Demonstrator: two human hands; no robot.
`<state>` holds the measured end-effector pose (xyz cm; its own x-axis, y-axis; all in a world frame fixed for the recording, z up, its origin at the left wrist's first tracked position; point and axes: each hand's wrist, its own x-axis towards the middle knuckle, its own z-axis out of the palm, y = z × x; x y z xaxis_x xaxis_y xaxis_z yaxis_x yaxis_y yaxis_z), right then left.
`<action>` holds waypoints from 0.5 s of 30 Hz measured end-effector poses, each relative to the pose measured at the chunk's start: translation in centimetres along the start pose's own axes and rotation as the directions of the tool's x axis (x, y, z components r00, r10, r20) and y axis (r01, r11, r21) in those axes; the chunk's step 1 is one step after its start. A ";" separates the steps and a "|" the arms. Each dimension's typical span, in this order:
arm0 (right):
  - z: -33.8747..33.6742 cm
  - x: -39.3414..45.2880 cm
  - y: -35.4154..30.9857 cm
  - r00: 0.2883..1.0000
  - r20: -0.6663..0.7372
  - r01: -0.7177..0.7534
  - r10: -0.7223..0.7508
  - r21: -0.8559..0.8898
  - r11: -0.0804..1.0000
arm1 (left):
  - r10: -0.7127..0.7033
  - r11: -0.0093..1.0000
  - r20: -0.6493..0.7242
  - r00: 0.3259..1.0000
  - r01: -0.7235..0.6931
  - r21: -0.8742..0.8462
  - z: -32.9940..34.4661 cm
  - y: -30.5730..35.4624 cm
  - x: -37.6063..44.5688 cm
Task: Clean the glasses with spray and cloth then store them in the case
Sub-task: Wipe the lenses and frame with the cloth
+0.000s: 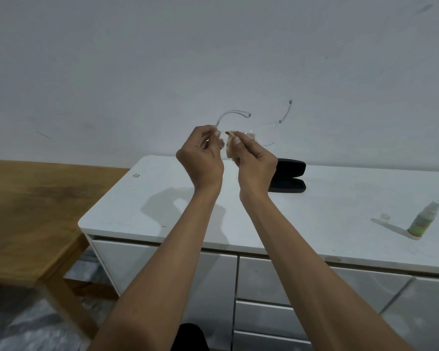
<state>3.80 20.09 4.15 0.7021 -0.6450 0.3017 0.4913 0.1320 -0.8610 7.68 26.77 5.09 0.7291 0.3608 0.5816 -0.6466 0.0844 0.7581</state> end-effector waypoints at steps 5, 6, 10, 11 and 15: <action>0.9 0.6 -0.1 0.999 -0.044 0.000 -0.001 -0.016 1.000 | 0.006 0.999 -0.011 1.000 -0.006 0.041 0.3 0.3 -0.7; 1.0 0.7 0.0 0.999 -0.047 0.002 -0.003 -0.034 0.999 | 0.005 0.999 -0.019 1.000 -0.005 0.038 0.4 0.4 -0.7; 1.3 0.5 0.2 1.000 -0.018 -0.020 0.019 -0.042 0.999 | -0.013 0.999 -0.030 0.999 0.014 0.037 0.5 0.7 -0.9; 1.2 0.5 0.1 1.000 -0.007 -0.030 0.030 -0.037 0.999 | -0.020 0.999 -0.030 0.999 0.021 0.035 0.4 0.8 -0.9; 0.9 0.2 -0.1 0.998 0.041 -0.037 0.042 -0.109 0.993 | 0.000 0.996 -0.046 0.999 0.004 0.094 -0.4 0.3 -0.6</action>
<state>4.31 20.61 4.68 0.7427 -0.6075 0.2817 0.4053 0.0729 -0.9113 6.94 26.95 4.86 0.7180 0.4033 0.5673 -0.6193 -0.0020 0.7852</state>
